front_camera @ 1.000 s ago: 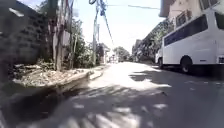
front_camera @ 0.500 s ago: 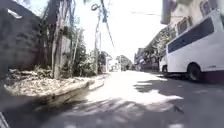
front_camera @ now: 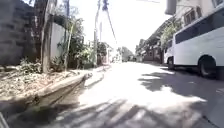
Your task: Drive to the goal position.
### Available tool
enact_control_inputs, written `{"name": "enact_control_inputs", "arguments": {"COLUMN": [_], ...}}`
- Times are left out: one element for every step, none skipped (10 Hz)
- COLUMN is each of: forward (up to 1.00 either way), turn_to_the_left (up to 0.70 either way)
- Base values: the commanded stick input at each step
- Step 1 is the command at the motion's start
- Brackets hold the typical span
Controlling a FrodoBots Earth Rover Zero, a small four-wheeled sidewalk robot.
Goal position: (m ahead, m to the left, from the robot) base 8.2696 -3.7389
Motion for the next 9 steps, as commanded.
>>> {"name": "enact_control_inputs", "arguments": {"forward": [1.00,1.00,1.00,1.00,1.00,1.00,1.00,1.00,1.00], "turn_to_the_left": [0.00,0.00,0.00,0.00,0.00,0.00,0.00,0.00,0.00]}}
